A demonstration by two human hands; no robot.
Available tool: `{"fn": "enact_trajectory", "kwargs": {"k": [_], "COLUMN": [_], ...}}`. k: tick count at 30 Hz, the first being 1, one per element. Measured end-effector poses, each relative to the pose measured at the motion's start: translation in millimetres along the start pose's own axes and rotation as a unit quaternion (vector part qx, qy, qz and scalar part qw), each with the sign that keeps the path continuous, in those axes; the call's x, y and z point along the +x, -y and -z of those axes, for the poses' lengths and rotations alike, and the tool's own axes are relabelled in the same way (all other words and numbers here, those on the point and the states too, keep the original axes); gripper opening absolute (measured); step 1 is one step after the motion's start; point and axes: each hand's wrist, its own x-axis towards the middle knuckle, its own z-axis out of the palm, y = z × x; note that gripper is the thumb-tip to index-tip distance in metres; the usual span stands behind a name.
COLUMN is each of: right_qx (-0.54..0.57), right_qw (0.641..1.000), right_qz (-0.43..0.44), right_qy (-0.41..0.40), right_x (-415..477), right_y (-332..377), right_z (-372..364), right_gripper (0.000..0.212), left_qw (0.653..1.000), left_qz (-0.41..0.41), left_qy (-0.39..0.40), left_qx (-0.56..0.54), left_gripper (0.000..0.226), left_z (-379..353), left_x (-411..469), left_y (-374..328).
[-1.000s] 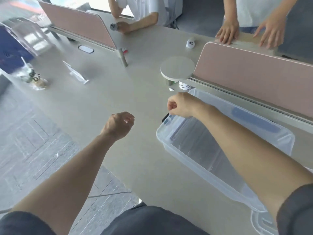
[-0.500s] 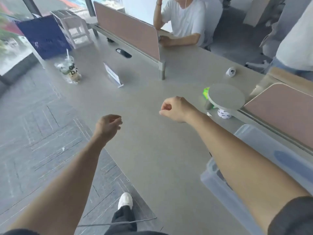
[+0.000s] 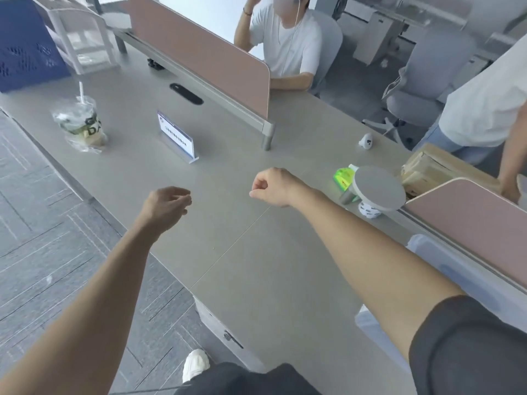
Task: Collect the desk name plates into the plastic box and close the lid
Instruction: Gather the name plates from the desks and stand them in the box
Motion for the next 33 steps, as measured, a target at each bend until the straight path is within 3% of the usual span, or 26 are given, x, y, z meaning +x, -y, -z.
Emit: {"fn": "enact_trajectory", "kwargs": {"k": [9,16,27,30,33], "right_qx": [-0.007,0.043,0.078,0.035,-0.052], "right_qw": [0.998,0.998,0.996,0.997,0.994], "right_qz": [0.066,0.034,-0.02,-0.059,-0.1], "right_qy": [0.018,0.024,-0.023,-0.022,0.005], "right_x": [29,78,230,275,316], "right_y": [10,12,79,92,103], "right_z": [8,-2,-27,-43,-56], "right_gripper": [0.015,0.018,0.02,0.021,0.02], "left_qw": [0.997,0.988,0.971,0.975,0.988], "left_qz": [0.031,0.049,0.075,0.094,0.097], "left_qy": [-0.054,-0.115,-0.137,-0.127,-0.11], "left_qx": [-0.039,-0.086,-0.178,-0.153,-0.05], "left_gripper": [0.014,0.025,0.032,0.037,0.044], "left_z": [29,59,99,105,102], "left_x": [-12,11,204,266,322], "left_y": [3,6,37,49,48]}}
